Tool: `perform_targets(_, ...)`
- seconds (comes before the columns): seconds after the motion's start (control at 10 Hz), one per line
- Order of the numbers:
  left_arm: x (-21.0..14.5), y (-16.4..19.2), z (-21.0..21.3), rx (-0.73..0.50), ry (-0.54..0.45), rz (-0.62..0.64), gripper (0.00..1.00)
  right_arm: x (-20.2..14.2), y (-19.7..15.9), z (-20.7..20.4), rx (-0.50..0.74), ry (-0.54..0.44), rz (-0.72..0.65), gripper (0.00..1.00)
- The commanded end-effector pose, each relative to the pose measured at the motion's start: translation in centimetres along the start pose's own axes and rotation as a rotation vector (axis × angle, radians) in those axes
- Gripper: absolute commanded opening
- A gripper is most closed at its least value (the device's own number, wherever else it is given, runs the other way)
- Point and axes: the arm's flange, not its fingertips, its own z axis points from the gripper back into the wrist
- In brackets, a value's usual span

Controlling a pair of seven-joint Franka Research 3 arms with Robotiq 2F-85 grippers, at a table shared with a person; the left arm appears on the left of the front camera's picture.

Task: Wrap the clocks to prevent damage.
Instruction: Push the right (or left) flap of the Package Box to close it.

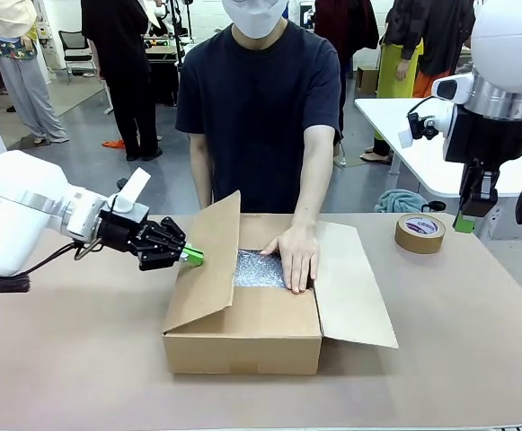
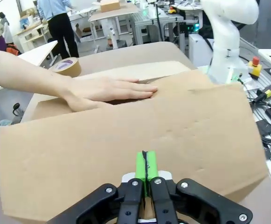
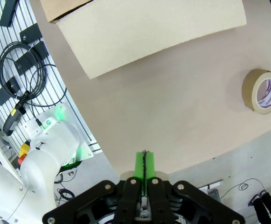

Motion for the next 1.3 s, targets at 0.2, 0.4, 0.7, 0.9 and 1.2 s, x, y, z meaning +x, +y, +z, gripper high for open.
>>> perform_targets(0.2, -2.0, 2.6, -1.5, 0.098, 0.046, -0.03, 0.0, 0.0, 0.0, -0.1, 0.003, 0.001, 0.001, 0.01)
perform_targets(0.4, -3.5, 3.4, -0.6, 0.093, 0.04, -0.002, 0.0, 0.0, 0.0, -0.1, 0.003, 0.001, 0.001, 0.01)
perform_targets(0.7, -5.0, 3.3, 1.0, 0.063, -0.053, 0.051, 0.0, 0.0, 0.0, -0.1, 0.003, 0.001, 0.001, 0.01)
perform_targets(0.9, -3.5, 3.1, 0.4, 0.037, -0.029, 0.074, 0.0, 0.0, 0.0, -0.1, 0.003, 0.001, 0.001, 0.01)
perform_targets(1.2, -3.5, 3.1, 0.4, 0.037, -0.029, 0.074, 0.0, 0.0, 0.0, -0.1, 0.003, 0.001, 0.001, 0.01)
